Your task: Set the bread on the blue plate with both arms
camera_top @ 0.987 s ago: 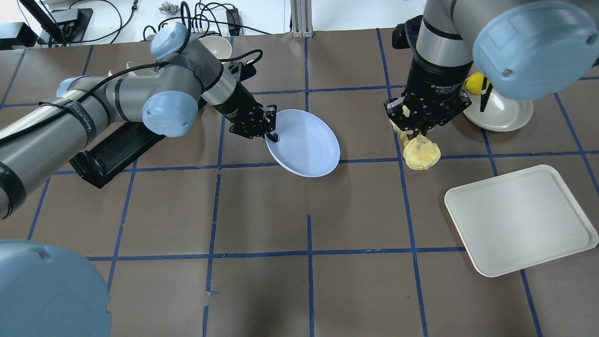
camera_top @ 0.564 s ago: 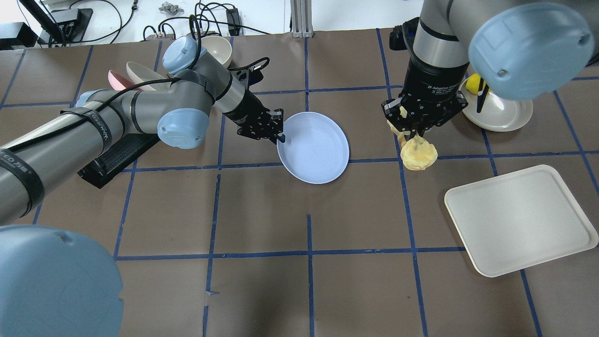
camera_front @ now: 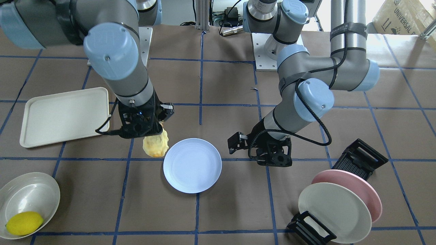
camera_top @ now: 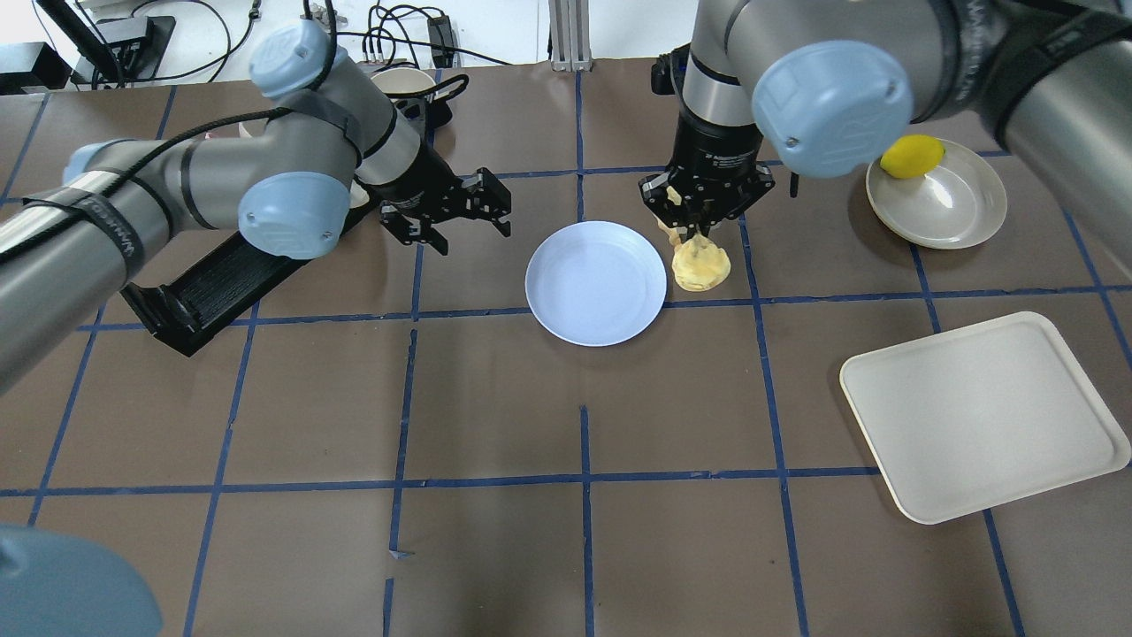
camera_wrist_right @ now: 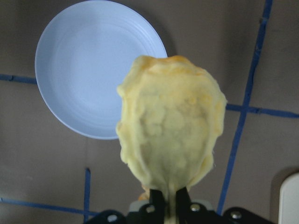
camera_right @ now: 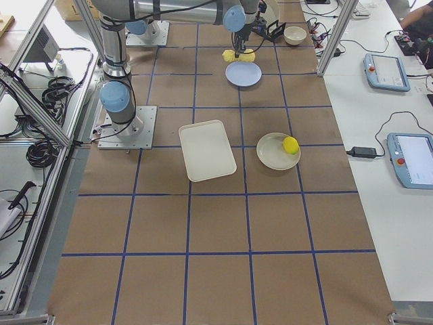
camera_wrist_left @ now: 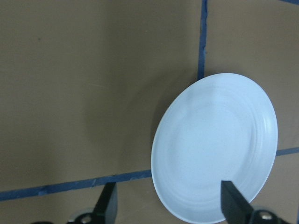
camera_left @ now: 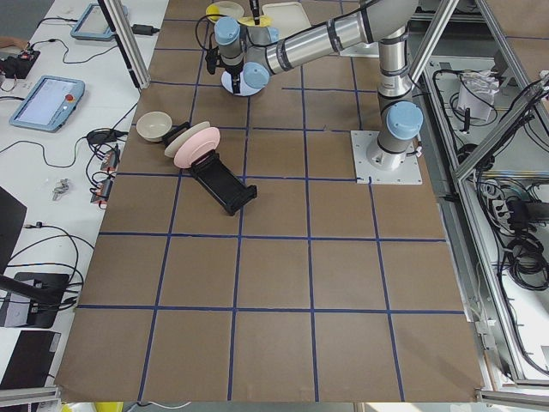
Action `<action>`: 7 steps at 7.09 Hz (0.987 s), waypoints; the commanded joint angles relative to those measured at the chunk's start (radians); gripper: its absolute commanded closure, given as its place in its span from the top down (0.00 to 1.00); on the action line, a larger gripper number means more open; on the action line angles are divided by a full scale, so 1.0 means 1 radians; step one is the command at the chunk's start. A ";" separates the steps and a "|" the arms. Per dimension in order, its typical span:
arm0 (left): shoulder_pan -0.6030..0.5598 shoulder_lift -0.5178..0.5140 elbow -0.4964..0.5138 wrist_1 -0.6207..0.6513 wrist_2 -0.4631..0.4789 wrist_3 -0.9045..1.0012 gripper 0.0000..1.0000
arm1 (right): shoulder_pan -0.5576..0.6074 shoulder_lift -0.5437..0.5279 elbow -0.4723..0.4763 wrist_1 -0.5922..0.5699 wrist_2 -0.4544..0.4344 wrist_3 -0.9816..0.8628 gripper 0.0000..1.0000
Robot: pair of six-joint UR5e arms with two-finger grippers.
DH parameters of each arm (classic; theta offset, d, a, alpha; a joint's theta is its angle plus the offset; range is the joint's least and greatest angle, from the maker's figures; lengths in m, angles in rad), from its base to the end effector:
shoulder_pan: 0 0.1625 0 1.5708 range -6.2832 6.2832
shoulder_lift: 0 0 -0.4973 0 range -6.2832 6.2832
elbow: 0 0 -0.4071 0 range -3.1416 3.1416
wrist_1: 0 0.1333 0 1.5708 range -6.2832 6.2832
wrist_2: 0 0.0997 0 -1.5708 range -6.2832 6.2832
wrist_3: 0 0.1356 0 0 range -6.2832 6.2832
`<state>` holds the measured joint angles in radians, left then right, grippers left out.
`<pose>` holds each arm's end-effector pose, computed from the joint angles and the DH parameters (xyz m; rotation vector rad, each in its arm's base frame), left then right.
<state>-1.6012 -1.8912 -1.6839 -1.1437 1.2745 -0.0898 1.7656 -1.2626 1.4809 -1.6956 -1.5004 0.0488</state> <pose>-0.1918 -0.6194 0.3332 0.0859 -2.8447 -0.0346 0.2630 -0.5953 0.4042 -0.2195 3.0714 0.1562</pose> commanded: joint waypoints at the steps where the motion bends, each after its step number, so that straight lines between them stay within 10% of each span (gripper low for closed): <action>1: 0.018 0.124 0.010 -0.152 0.154 0.013 1.00 | 0.046 0.191 -0.117 -0.090 0.017 0.017 0.14; 4: -0.005 0.162 0.094 -0.302 0.259 0.018 1.00 | 0.116 0.322 -0.142 -0.156 0.013 0.092 0.40; 5: -0.026 0.164 0.133 -0.329 0.267 0.018 1.00 | 0.118 0.324 -0.128 -0.156 -0.003 0.098 0.93; 7: -0.039 0.162 0.158 -0.346 0.269 0.016 1.00 | 0.117 0.322 -0.125 -0.154 -0.007 0.098 1.00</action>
<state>-1.6321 -1.7283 -1.5441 -1.4741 1.5387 -0.0732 1.8821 -0.9411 1.3530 -1.8504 -1.5042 0.1444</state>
